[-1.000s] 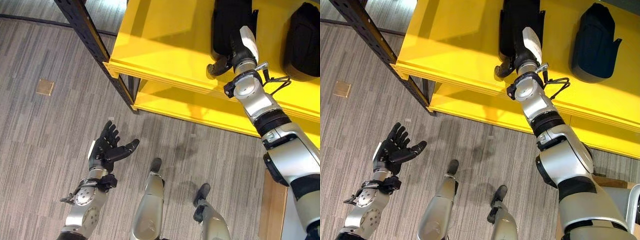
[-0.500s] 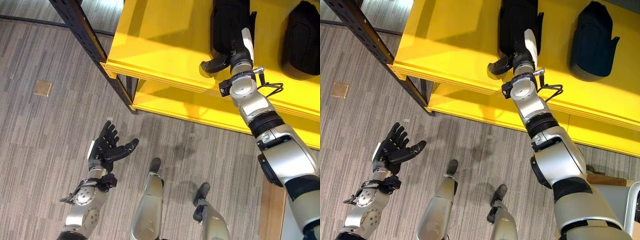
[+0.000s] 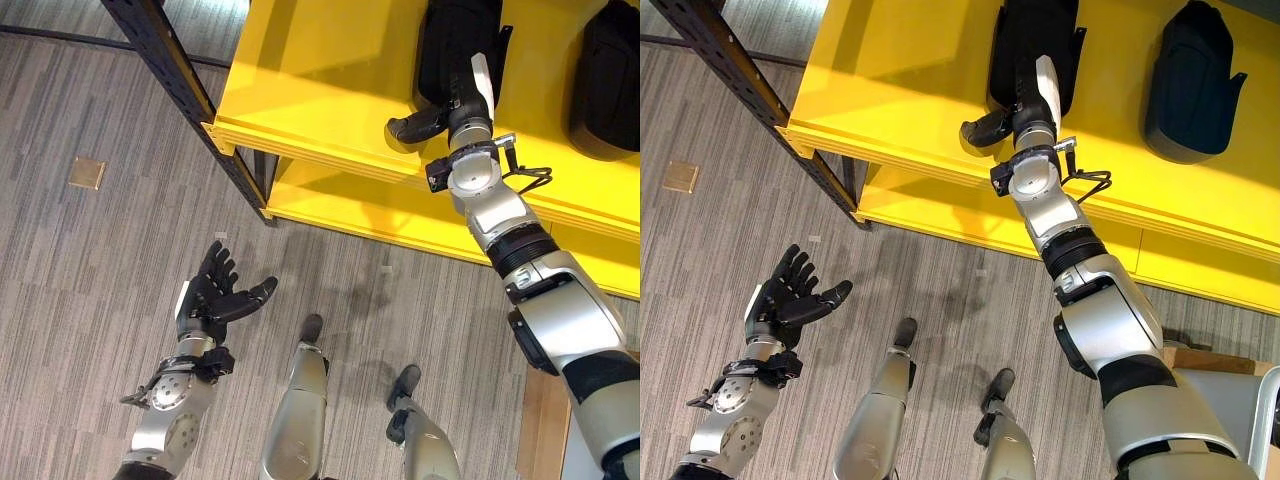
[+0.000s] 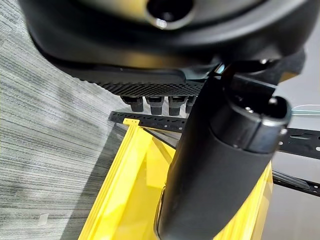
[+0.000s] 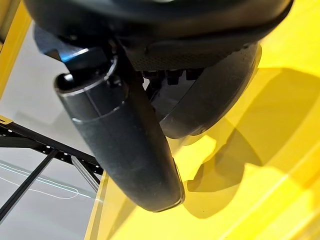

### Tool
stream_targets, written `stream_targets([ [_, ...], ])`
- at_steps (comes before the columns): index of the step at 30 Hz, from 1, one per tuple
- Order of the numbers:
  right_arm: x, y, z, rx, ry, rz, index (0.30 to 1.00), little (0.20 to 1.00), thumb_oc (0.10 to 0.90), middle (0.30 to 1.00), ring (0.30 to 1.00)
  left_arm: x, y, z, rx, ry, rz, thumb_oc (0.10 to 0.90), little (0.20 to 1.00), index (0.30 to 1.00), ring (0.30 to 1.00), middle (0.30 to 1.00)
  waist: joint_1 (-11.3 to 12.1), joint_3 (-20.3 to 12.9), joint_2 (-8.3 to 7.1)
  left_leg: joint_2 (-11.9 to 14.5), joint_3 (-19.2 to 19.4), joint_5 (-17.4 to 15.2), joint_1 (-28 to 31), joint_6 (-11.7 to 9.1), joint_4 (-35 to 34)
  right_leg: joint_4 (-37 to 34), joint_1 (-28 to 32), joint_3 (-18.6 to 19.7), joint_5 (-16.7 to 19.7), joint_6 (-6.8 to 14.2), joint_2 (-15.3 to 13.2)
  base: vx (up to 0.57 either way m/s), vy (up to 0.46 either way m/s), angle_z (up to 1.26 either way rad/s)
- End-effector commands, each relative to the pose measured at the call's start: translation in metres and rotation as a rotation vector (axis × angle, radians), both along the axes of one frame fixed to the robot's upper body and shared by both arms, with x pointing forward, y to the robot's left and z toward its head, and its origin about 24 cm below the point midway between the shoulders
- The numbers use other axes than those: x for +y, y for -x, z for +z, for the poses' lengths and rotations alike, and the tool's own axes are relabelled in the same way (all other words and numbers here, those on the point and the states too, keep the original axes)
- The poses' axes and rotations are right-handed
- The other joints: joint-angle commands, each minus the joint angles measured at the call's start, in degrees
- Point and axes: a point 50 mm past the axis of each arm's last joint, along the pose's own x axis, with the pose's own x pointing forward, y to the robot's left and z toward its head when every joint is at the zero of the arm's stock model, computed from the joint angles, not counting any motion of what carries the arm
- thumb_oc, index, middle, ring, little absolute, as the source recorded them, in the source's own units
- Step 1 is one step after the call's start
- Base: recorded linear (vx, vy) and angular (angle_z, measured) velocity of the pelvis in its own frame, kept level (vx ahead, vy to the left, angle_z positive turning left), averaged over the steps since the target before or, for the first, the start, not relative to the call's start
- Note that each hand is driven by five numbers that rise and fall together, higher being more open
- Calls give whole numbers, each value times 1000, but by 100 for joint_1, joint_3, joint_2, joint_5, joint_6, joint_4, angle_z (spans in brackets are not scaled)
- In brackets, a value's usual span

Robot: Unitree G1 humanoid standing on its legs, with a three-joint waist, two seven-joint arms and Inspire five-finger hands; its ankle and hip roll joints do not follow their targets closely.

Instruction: Move parts from the plastic box to the shelf.

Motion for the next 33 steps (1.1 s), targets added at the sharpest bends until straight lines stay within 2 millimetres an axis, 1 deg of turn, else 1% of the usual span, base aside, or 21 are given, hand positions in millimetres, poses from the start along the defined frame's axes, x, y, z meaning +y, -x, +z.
stream_targets([
  [1,7,12,39,-196,-44,65,1000,1000,900,1000,1000,-7,-4,33,-176,-3,-38,900,1000,1000,1000,1000,122,-242,-82,-61,79,104,-236,134,-276,825,474,-183,-1237,-178,88,0,0,0],
  [5,6,12,41,-200,-23,56,1000,1000,900,1000,1000,-7,-3,33,-178,-7,-39,900,1000,1000,1000,1000,110,-249,-82,-58,81,99,-225,133,-287,839,462,-179,-1235,-175,86,0,0,0],
  [8,2,13,44,-210,42,29,1000,1000,900,1000,1000,-6,-3,35,-184,-17,-38,900,1000,1000,1000,1000,91,-239,-91,-38,92,95,-224,135,-275,864,436,-170,-1229,-181,90,0,0,0],
  [13,-3,13,47,-216,77,4,1000,1000,900,1000,1000,-5,-3,35,-186,-13,-34,900,1000,1000,1000,1000,66,-236,-94,-30,109,95,-219,136,-274,880,418,-141,-1224,-184,93,0,0,0],
  [19,-6,17,55,-252,73,1,1000,1000,900,1000,1000,-3,-2,34,-180,-15,-26,900,1000,1000,1000,1000,27,-236,-97,3,128,95,-199,136,-271,913,379,-114,-1219,-186,98,0,0,0],
  [20,-3,20,60,-285,91,7,1000,1000,900,1000,1000,-1,-2,34,-177,-17,-17,900,1000,1000,1000,1000,13,-233,-103,12,135,95,-193,135,-274,915,376,-106,-1221,-186,102,0,0,0],
  [24,1,27,67,-334,87,27,1000,1000,900,1000,1000,0,-2,34,-181,-16,-5,900,1000,1000,1000,1000,-16,-245,-97,17,133,88,-194,134,-268,941,362,-93,-1245,-189,102,0,0,0],
  [27,9,39,78,-420,79,71,1000,1000,900,1000,1000,0,-2,34,-180,-11,2,900,1000,1000,1000,1000,-47,-263,-94,12,140,74,-198,135,-247,967,352,-89,-1265,-203,91,0,0,0],
  [29,10,42,79,-436,77,79,1000,1000,900,1000,1000,0,-2,34,-181,-10,2,900,1000,1000,1000,1000,-56,-267,-98,11,143,70,-201,136,-244,971,348,-89,-1269,-204,90,0,0,0],
  [31,14,49,83,-482,79,103,1000,1000,900,1000,1000,0,-2,35,-181,-9,7,900,1000,1000,1000,1000,-73,-278,-102,16,148,67,-214,137,-233,979,343,-95,-1271,-206,83,0,0,0],
  [32,18,58,89,-534,67,128,1000,1000,900,1000,1000,0,-2,35,-184,-9,9,900,1000,1000,1000,1000,-83,-283,-110,18,151,62,-228,142,-222,980,339,-92,-1274,-203,89,0,0,0],
  [33,18,62,90,-558,60,137,1000,1000,900,1000,1000,0,-2,35,-184,-9,9,900,1000,1000,1000,1000,-89,-286,-113,15,151,60,-235,142,-217,978,333,-93,-1274,-202,89,0,0,0],
])
